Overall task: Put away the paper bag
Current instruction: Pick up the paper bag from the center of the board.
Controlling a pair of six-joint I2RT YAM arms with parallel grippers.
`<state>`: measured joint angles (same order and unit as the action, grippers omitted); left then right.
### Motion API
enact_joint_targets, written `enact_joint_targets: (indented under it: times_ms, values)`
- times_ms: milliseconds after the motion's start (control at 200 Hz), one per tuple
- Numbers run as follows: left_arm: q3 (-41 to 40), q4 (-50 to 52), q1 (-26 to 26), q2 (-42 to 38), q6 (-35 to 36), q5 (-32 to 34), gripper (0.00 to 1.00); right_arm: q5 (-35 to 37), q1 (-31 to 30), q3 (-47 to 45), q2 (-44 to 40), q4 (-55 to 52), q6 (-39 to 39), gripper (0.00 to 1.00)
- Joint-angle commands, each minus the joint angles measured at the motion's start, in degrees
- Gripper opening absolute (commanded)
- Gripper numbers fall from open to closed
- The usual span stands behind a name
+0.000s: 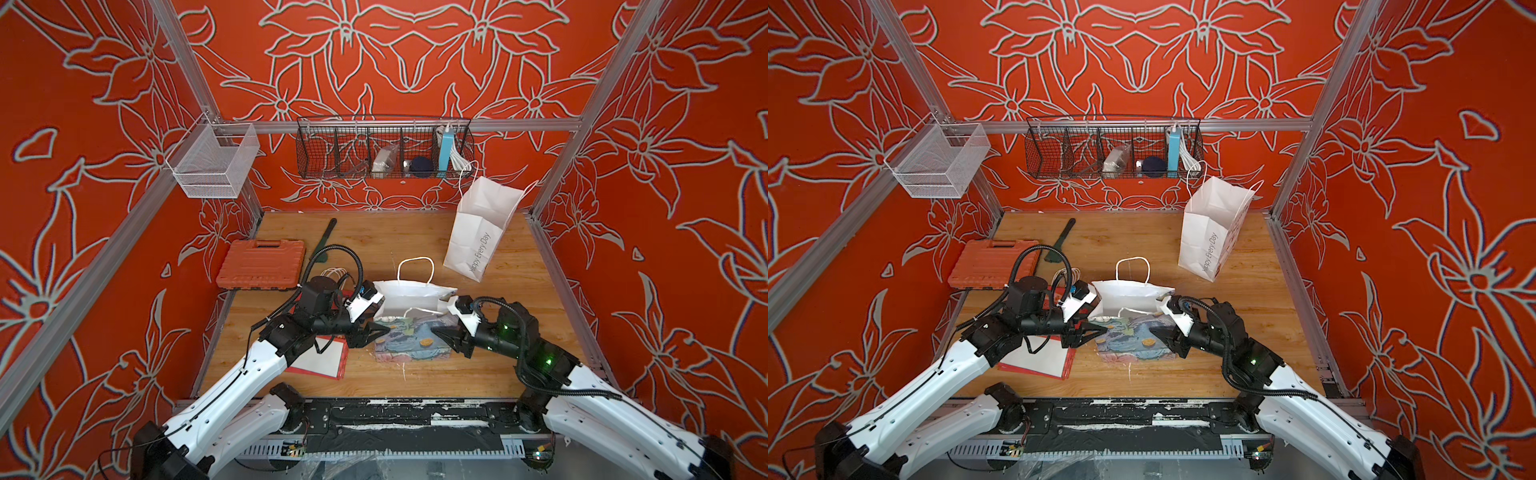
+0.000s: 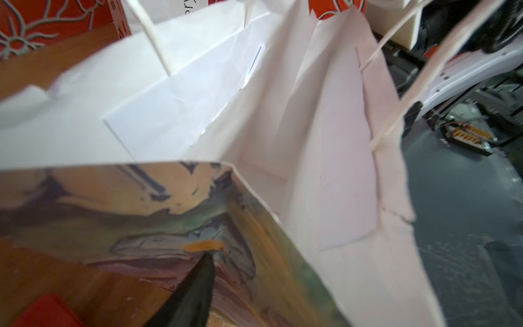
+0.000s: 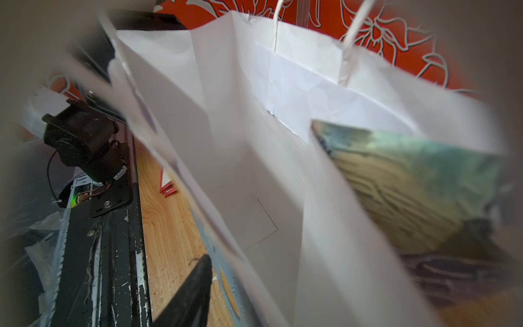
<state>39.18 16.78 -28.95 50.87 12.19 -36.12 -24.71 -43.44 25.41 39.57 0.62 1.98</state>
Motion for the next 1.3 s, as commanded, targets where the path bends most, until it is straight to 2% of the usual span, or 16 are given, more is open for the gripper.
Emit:
enact_joint_targets:
  times_ms: [0,90,185,365,490,701,846,1036,1291]
  values:
    - [-1.18,-8.60,-0.23,1.14,0.09,5.82,0.52,-3.56,-0.25,-0.87,1.65,9.42,1.14,0.53]
    - [-1.30,-10.21,0.01,2.38,2.08,8.13,0.49,-1.64,-0.21,-1.75,2.21,13.16,1.42,0.54]
    - [-0.62,-10.62,1.01,3.55,3.38,7.14,0.49,0.79,-0.21,-2.30,1.12,13.08,0.93,0.55]
    - [-0.70,-8.46,3.40,2.83,4.61,3.18,0.53,6.31,-0.22,-4.38,-4.96,5.67,2.85,0.57]
    - [-2.76,-7.11,4.69,0.37,3.55,0.13,0.58,10.39,-0.22,-5.81,-9.00,-0.35,8.01,0.57]
    - [-6.53,-8.45,4.96,-1.21,-0.80,0.81,0.54,8.28,-0.30,-8.11,-9.31,-2.27,18.94,0.63]
    - [-6.54,-7.47,5.04,-0.87,-1.11,1.05,0.52,6.05,-1.57,-8.46,-8.99,-5.63,20.18,0.68]
    - [-7.04,-8.08,5.04,0.13,-2.03,1.75,0.48,9.76,-3.90,-14.36,-7.09,3.20,21.59,0.71]
    - [-7.01,-8.74,5.21,1.16,-2.25,1.24,0.44,11.02,-6.31,-17.52,2.86,15.59,18.90,0.74]
